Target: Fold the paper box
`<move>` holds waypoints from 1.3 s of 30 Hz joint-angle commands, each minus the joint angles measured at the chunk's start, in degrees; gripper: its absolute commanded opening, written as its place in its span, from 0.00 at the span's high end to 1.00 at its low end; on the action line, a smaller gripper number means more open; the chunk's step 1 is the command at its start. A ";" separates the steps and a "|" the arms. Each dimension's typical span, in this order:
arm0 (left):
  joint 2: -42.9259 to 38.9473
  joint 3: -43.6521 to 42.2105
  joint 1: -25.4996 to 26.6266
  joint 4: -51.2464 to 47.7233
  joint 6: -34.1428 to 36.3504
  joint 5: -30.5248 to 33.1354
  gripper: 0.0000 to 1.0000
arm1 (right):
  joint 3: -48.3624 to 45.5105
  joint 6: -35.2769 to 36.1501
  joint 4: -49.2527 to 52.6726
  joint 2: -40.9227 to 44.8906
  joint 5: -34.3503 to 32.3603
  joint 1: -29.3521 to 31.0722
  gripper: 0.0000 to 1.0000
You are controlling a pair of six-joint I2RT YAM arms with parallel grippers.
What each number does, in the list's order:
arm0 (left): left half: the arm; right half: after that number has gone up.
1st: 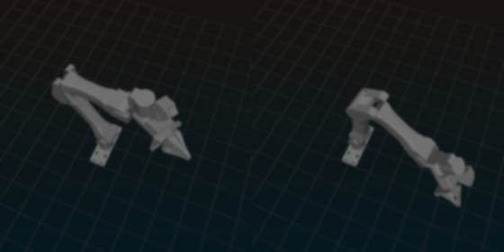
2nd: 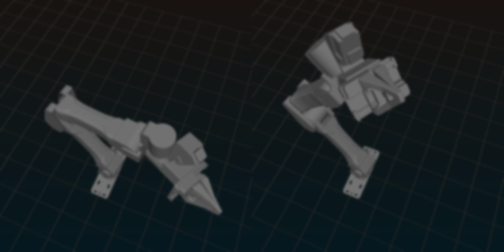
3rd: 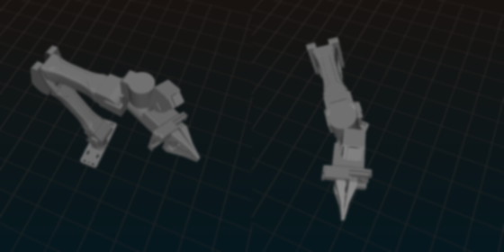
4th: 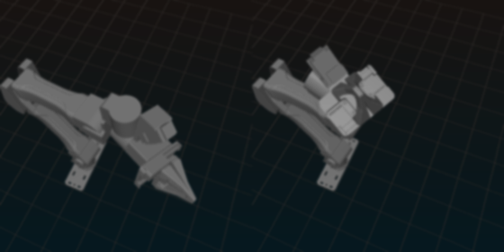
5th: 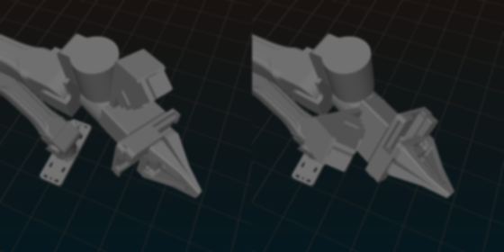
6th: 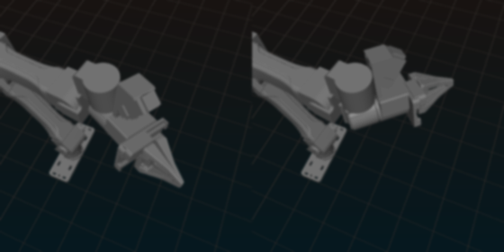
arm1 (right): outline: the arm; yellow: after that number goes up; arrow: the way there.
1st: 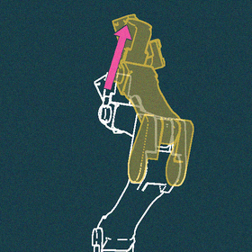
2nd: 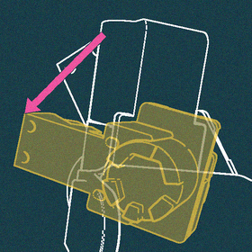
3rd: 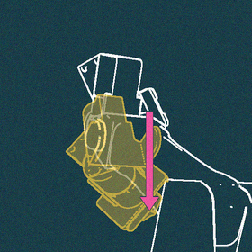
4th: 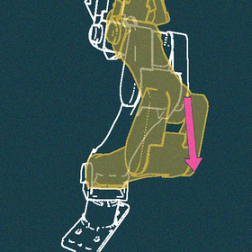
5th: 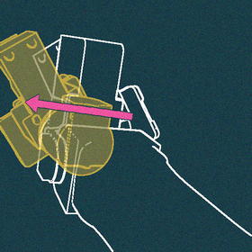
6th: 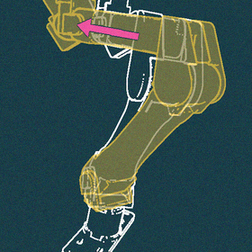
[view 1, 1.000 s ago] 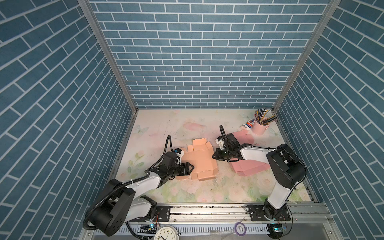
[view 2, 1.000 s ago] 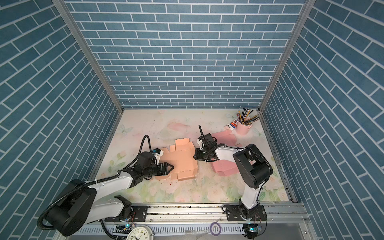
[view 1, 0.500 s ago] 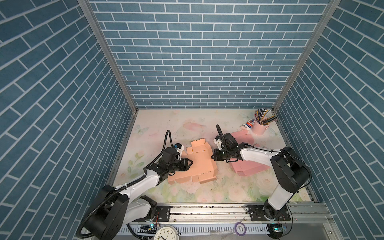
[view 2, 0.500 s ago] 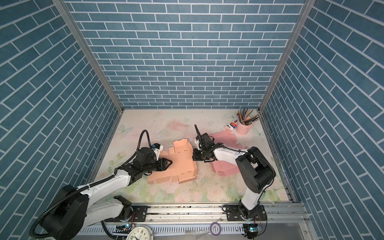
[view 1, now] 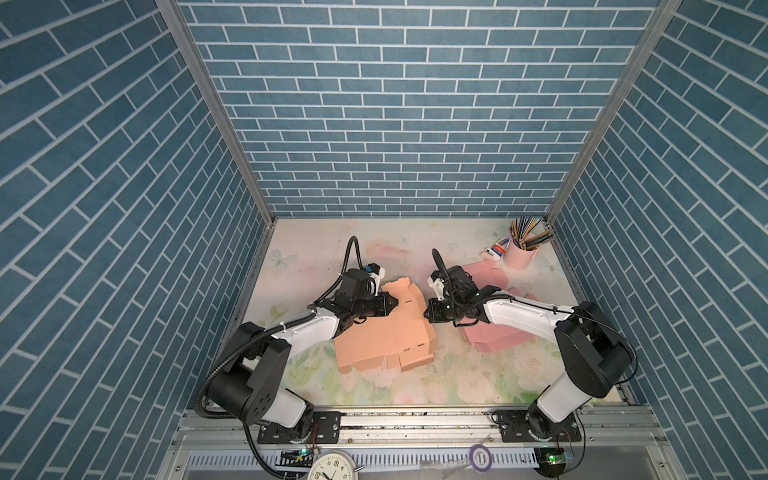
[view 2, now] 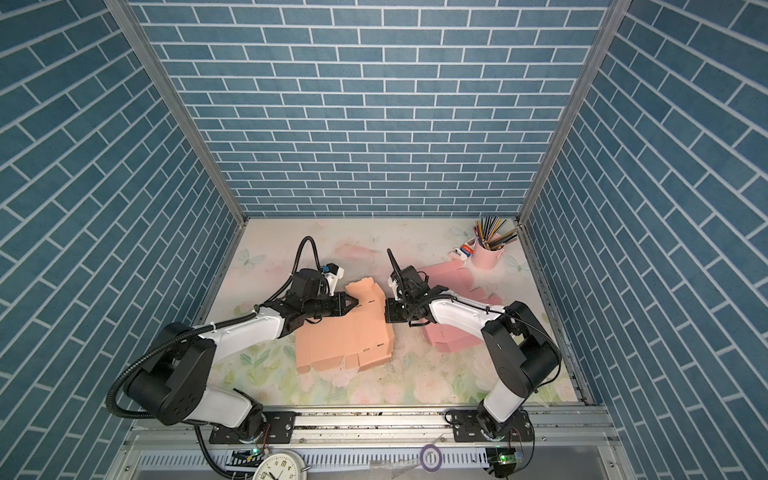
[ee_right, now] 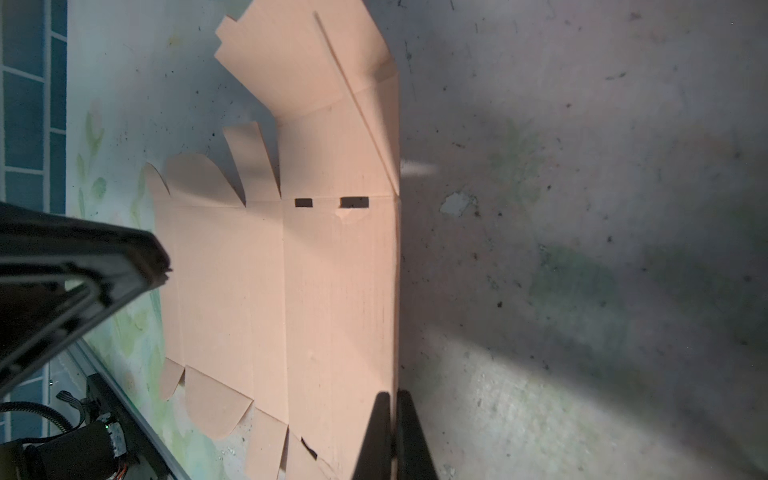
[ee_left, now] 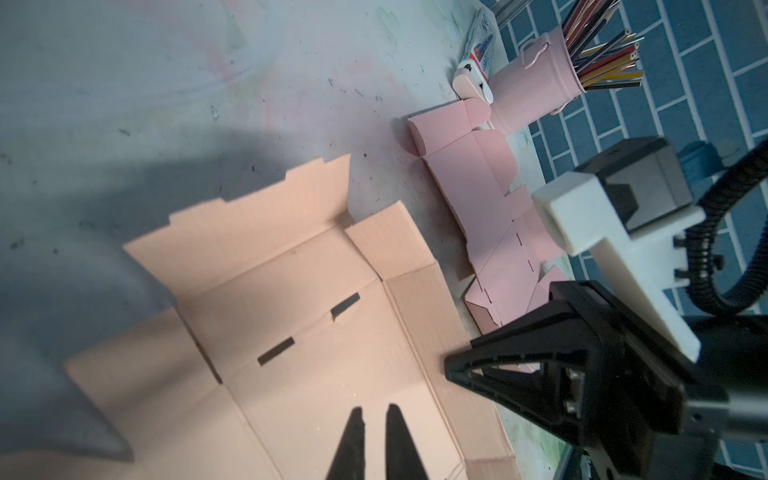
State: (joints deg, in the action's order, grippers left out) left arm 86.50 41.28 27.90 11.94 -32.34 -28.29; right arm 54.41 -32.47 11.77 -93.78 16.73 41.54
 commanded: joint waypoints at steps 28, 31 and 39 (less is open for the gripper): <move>20.17 21.13 -0.61 -1.22 2.98 1.15 1.00 | -0.89 4.02 0.29 5.18 -0.47 0.92 1.00; 20.29 21.22 -0.11 -1.65 3.62 1.45 1.00 | -1.03 4.04 0.28 5.44 -0.47 0.91 1.00; 17.77 18.64 0.41 -2.57 5.66 -0.10 1.00 | -1.76 4.12 0.10 6.15 -0.82 1.00 1.00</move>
State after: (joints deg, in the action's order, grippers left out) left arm 106.17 61.12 28.05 10.33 -28.45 -27.31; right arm 53.43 -29.93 11.88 -89.58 16.32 42.13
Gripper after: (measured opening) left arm 0.046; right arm 0.052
